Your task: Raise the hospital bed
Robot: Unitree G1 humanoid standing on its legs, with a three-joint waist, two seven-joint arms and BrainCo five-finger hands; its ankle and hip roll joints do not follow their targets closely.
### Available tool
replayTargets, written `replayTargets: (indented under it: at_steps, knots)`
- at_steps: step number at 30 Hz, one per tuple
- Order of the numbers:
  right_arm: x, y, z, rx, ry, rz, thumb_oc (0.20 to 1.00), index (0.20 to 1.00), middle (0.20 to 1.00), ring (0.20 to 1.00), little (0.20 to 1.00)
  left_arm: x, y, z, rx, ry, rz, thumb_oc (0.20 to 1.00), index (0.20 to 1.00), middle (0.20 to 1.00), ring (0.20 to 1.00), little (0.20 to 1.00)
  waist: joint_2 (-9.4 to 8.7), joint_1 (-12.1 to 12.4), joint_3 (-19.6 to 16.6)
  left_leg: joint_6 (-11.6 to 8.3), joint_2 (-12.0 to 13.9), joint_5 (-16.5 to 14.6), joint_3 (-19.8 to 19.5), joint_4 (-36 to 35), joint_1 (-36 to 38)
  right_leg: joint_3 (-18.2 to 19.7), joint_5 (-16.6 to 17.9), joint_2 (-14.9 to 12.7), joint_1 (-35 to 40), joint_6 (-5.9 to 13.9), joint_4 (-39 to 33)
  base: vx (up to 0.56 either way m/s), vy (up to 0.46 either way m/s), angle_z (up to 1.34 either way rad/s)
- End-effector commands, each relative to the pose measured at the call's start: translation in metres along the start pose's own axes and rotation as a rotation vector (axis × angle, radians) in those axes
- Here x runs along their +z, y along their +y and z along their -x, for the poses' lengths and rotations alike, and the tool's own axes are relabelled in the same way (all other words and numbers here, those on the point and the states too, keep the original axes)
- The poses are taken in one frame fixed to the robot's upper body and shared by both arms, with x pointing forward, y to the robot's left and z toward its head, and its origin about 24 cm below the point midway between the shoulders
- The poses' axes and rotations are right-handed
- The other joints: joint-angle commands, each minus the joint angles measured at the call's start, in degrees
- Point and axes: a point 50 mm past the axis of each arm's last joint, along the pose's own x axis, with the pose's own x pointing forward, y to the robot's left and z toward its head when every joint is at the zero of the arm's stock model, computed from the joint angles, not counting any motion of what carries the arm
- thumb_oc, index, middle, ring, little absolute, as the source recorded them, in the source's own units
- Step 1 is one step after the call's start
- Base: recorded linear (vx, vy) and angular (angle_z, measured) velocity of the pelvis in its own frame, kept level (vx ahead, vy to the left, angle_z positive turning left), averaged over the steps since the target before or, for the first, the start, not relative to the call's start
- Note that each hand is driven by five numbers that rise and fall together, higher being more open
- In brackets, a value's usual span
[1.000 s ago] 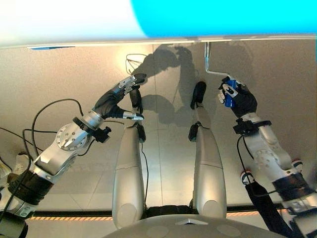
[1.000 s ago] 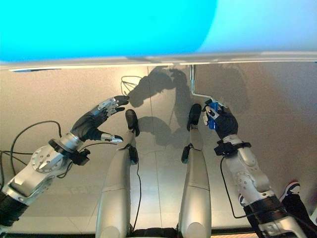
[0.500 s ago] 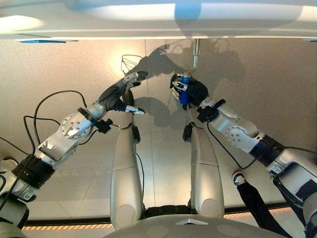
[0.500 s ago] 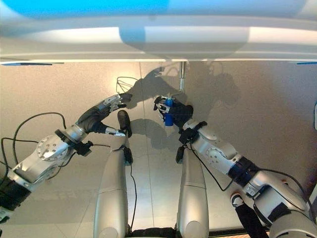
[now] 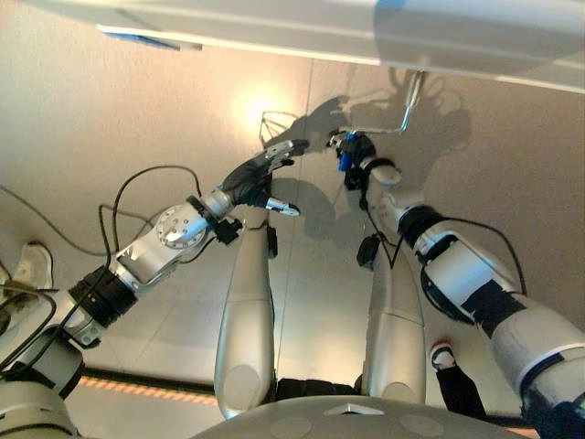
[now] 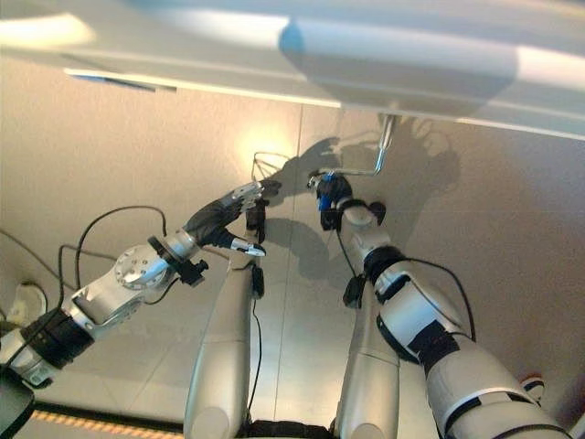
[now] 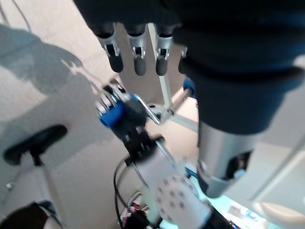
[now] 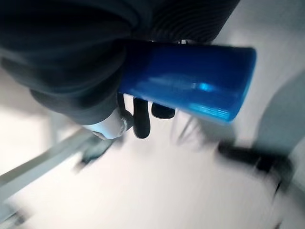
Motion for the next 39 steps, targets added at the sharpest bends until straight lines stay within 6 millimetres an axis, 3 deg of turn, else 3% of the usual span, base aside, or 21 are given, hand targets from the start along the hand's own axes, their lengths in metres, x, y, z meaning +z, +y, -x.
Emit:
replayTargets:
  at_steps: [1,2,3,7,8,9,12,20,24,26,27,29,30,31,32,37,38,39]
  knots:
    - [0.005,-0.067,0.006,-0.220,0.027,0.059,0.200,0.200,0.200,0.200,0.200,0.028,-0.026,-0.005,-0.115,-0.165,0.106,1.000,1.000,1.000,1.000,1.000,5.24,-0.82,-1.04,0.98,-2.00,-0.64,-0.57,1.23,-1.10,-0.33,-4.65,-0.77,2.15,4.30,3.06,0.00,0.022,0.05]
    - [0.002,-0.086,0.011,-0.277,0.045,0.056,0.200,0.200,0.200,0.200,0.200,0.029,-0.028,-0.006,-0.121,-0.177,0.119,1.000,1.000,1.000,1.000,1.000,5.71,-0.76,-1.04,1.02,-2.02,-0.69,-0.53,1.35,-1.25,-0.28,-4.73,-0.80,1.91,4.33,3.16,0.00,0.022,0.05]
    - [0.002,-0.087,0.012,-0.278,0.045,0.056,0.200,0.200,0.200,0.200,0.200,0.029,-0.028,-0.007,-0.122,-0.177,0.119,1.000,1.000,1.000,1.000,1.000,5.78,-0.70,-1.04,1.02,-2.01,-0.71,-0.56,1.38,-1.28,-0.30,-4.73,-0.78,1.91,4.33,3.17,0.01,0.012,0.05]
    - [-0.012,-0.148,0.036,-0.457,0.106,0.047,0.200,0.200,0.200,0.200,0.200,0.027,-0.030,-0.006,-0.133,-0.177,0.148,1.000,1.000,1.000,1.000,1.000,6.77,-0.96,-1.04,1.06,-2.02,-0.78,-0.09,1.23,-1.17,0.27,-5.04,-0.73,1.12,4.46,3.76,0.00,0.012,0.04]
    - [-0.012,-0.148,0.036,-0.457,0.106,0.047,0.200,0.200,0.200,0.200,0.200,0.027,-0.030,-0.006,-0.133,-0.177,0.148,1.000,1.000,1.000,1.000,1.000,6.77,-0.95,-1.04,1.06,-2.01,-0.78,-0.08,1.23,-1.16,0.27,-5.04,-0.73,1.12,4.46,3.76,0.00,0.000,0.00]
    - [-0.019,-0.173,0.050,-0.544,0.115,0.001,0.200,0.200,0.200,0.200,0.200,0.026,-0.030,-0.004,-0.135,-0.173,0.155,1.000,1.000,1.000,1.000,1.000,7.09,-1.31,-1.04,1.06,-1.90,-0.90,0.19,1.20,-0.92,0.64,-5.23,-0.65,0.91,4.53,3.86,0.00,0.000,0.00]
    - [-0.029,-0.209,0.075,-0.671,0.129,-0.064,0.200,0.200,0.200,0.200,0.200,0.025,-0.031,-0.002,-0.135,-0.169,0.169,1.000,1.000,1.000,1.000,1.000,7.31,-1.99,-1.04,1.05,-1.82,-0.98,0.54,0.98,-0.60,1.21,-5.56,-0.42,0.51,4.60,4.24,0.00,0.000,0.00]
    - [-0.044,-0.271,0.134,-0.923,0.135,-0.151,0.200,0.200,0.200,0.200,0.200,0.025,-0.027,0.004,-0.115,-0.161,0.173,1.000,1.000,1.000,1.000,1.000,7.15,-4.20,-1.04,0.80,-1.04,-1.01,1.60,0.65,0.27,2.22,-6.15,-0.06,-0.33,4.70,5.20,0.01,-0.017,-0.03]
    - [-0.033,-0.292,0.154,-0.983,0.024,-0.196,0.200,0.200,0.200,0.200,0.200,0.024,-0.021,0.011,-0.082,-0.155,0.167,1.000,1.000,1.000,1.000,1.000,5.76,-5.91,-1.04,0.40,-0.21,-0.81,2.35,-0.10,1.38,2.66,-6.40,0.55,-0.39,4.89,5.45,0.01,-0.020,0.00]
    - [-0.030,-0.292,0.155,-0.971,-0.010,-0.191,0.200,0.200,0.200,0.200,0.200,0.024,-0.019,0.013,-0.072,-0.153,0.165,1.000,1.000,1.000,1.000,1.000,5.12,-6.56,-1.04,0.29,0.00,-0.74,2.49,-0.25,1.59,2.81,-6.39,0.69,-0.41,4.88,5.46,0.00,0.000,0.00]
    - [-0.019,-0.282,0.147,-0.879,-0.134,-0.169,0.200,0.200,0.200,0.200,0.200,0.023,-0.015,0.021,-0.036,-0.147,0.154,1.000,1.000,1.000,1.000,1.000,3.48,-8.23,-1.04,0.03,0.45,-0.59,2.94,-0.37,1.73,3.11,-6.26,1.03,-0.67,4.86,5.36,0.00,0.000,0.00]
    - [-0.016,-0.274,0.147,-0.828,-0.221,-0.184,0.200,0.200,0.200,0.200,0.200,0.019,-0.014,0.027,-0.007,-0.130,0.159,1.000,1.000,1.000,1.000,1.000,2.32,-9.15,-1.04,-0.05,0.52,-0.94,3.26,-0.48,2.62,3.31,-6.70,1.11,-0.06,4.92,5.50,0.01,-0.017,-0.02]
    - [-0.001,-0.256,0.148,-0.716,-0.371,-0.165,0.200,0.200,0.200,0.200,0.200,0.019,-0.009,0.035,0.039,-0.125,0.140,1.000,1.000,1.000,1.000,1.000,0.86,-10.48,-1.04,-0.07,0.69,-0.48,3.41,-0.92,2.39,3.52,-6.11,1.31,-0.63,4.91,5.29,0.01,-0.034,-0.08]
    - [-0.002,-0.256,0.149,-0.718,-0.369,-0.166,0.200,0.200,0.200,0.200,0.200,0.019,-0.009,0.035,0.037,-0.124,0.140,1.000,1.000,1.000,1.000,1.000,0.77,-10.41,-1.04,-0.07,0.66,-0.46,3.43,-0.93,2.48,3.56,-6.13,1.28,-0.58,4.92,5.34,0.00,-0.037,-0.18]
    - [0.007,-0.228,0.159,-0.578,-0.511,-0.167,0.200,0.200,0.200,0.200,0.200,0.017,-0.007,0.043,0.078,-0.113,0.133,1.000,1.000,1.000,1.000,1.000,-0.68,-11.80,-1.04,-0.06,0.75,-0.81,3.64,-1.10,3.26,3.67,-6.39,1.38,0.08,4.97,5.27,0.00,-0.033,-0.18]
    - [0.028,-0.205,0.192,-0.466,-0.717,-0.136,0.200,0.200,0.200,0.200,0.200,0.023,0.004,0.058,0.126,-0.106,0.092,1.000,1.000,1.000,1.000,1.000,-2.73,-13.42,-1.04,0.07,0.80,-0.90,3.54,-1.29,3.81,3.36,-6.07,1.30,0.96,4.96,5.11,0.01,-0.022,-0.14]
    - [0.024,-0.204,0.192,-0.466,-0.700,-0.133,0.200,0.200,0.200,0.200,0.200,0.020,0.002,0.059,0.124,-0.094,0.102,1.000,1.000,1.000,1.000,1.000,-2.75,-13.37,-1.04,-0.28,0.81,-2.57,3.02,-0.94,5.50,3.60,-7.68,1.35,2.58,5.40,5.66,0.00,0.000,0.00]
    - [0.046,-0.185,0.201,-0.357,-0.816,-0.119,0.200,0.200,0.200,0.200,0.200,0.027,0.008,0.063,0.140,-0.108,0.072,1.000,1.000,1.000,1.000,1.000,-3.46,-13.90,-1.04,0.05,0.91,-0.84,3.56,-1.37,4.06,3.41,-5.76,1.44,1.32,4.98,4.80,0.00,0.000,0.00]
